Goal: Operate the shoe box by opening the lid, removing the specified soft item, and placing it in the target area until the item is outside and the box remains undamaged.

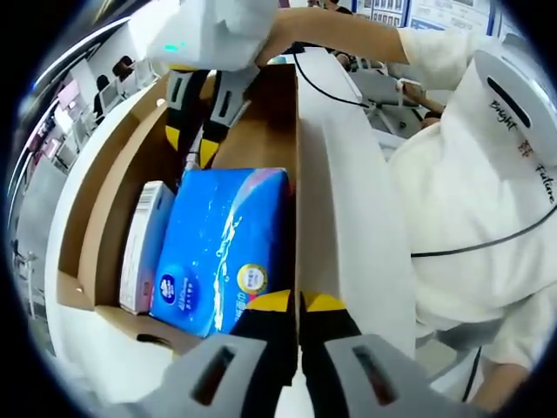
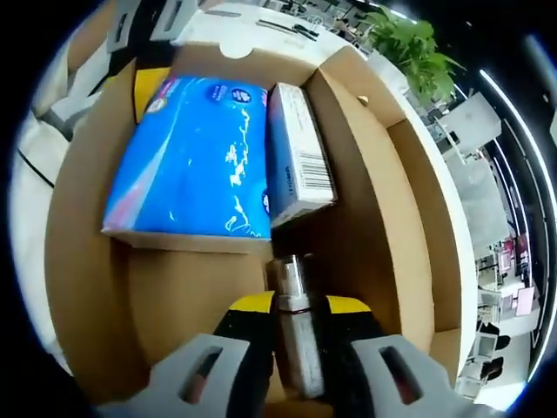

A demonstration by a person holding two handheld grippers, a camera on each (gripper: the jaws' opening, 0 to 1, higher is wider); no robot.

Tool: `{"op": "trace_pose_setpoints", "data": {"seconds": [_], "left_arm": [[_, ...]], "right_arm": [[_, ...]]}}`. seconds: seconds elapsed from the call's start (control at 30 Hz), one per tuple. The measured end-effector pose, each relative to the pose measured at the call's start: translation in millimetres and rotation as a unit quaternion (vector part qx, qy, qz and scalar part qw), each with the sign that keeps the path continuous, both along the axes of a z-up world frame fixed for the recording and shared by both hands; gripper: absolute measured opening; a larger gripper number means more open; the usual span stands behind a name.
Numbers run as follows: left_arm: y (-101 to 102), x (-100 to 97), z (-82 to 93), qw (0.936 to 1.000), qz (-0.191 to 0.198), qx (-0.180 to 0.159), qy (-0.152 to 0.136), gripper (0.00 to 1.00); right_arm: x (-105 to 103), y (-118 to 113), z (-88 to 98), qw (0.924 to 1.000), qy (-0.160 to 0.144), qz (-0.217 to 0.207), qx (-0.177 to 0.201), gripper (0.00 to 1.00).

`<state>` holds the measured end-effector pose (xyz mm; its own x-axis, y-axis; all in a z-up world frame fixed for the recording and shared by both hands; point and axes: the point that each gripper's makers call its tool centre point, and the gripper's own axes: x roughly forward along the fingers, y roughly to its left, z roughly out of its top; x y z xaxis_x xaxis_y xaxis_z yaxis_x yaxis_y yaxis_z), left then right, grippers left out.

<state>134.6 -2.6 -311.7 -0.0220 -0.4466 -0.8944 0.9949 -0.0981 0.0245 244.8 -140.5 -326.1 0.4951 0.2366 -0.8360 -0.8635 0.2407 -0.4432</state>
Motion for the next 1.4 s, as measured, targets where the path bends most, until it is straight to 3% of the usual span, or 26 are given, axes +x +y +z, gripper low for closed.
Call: {"op": "trace_pose_setpoints", "data": {"seconds": [0.2, 0.4, 0.57, 0.6, 0.8, 0.9, 0.97, 1.03, 1.2, 1.27, 1.33, 1.4], "left_arm": [[0, -0.1, -0.1, 1.0, -0.001, -0.001, -0.001, 0.01], [0, 0.2, -0.1, 1.0, -0.002, -0.002, -0.004, 0.01], [0, 0.5, 0.0, 1.0, -0.002, -0.002, -0.004, 0.01], [0, 0.6, 0.0, 1.0, -0.002, -0.002, -0.005, 0.01], [0, 0.9, -0.2, 1.0, -0.002, -0.001, -0.006, 0.01], [0, 0.7, -0.2, 1.0, -0.002, -0.002, -0.006, 0.01], [0, 0.6, -0.2, 1.0, -0.002, -0.002, -0.007, 0.01], [0, 0.4, -0.2, 1.0, -0.002, -0.002, -0.007, 0.01], [-1, 0.1, -0.2, 1.0, -0.002, -0.002, -0.007, 0.01], [-1, 0.2, -0.1, 1.0, -0.003, -0.002, -0.006, 0.01], [-1, 0.3, 0.0, 1.0, -0.003, -0.002, -0.005, 0.01], [-1, 0.4, 0.0, 1.0, -0.004, -0.002, -0.004, 0.01]], "right_arm": [[-2, 1, -1.0, 0.9997, 0.009, 0.001, -0.022, 0.19], [-9, -1, 0.2, 0.9983, 0.046, -0.031, -0.019, 0.18], [-22, -8, -1.5, 0.992, 0.098, -0.075, -0.026, 0.18], [-28, -10, -1.6, 0.9894, 0.118, -0.078, -0.032, 0.18], [-37, -13, -0.9, 0.987, 0.14, -0.071, -0.033, 0.18], [-35, -12, -1.9, 0.9852, 0.154, -0.071, -0.027, 0.2], [-28, -6, 2.6, 0.9863, 0.147, -0.075, -0.01, 0.25], [-36, 7, 3.1, 0.9808, 0.182, -0.068, 0.019, 0.24], [-33, 4, -5.0, 0.9807, 0.183, -0.065, -0.019, 0.24], [-32, 3, -8.0, 0.9782, 0.193, -0.073, -0.025, 0.25], [-37, -1, -15.0, 0.9706, 0.22, -0.083, -0.051, 0.23], [-35, -3, -18.6, 0.9706, 0.217, -0.082, -0.066, 0.19]]}}
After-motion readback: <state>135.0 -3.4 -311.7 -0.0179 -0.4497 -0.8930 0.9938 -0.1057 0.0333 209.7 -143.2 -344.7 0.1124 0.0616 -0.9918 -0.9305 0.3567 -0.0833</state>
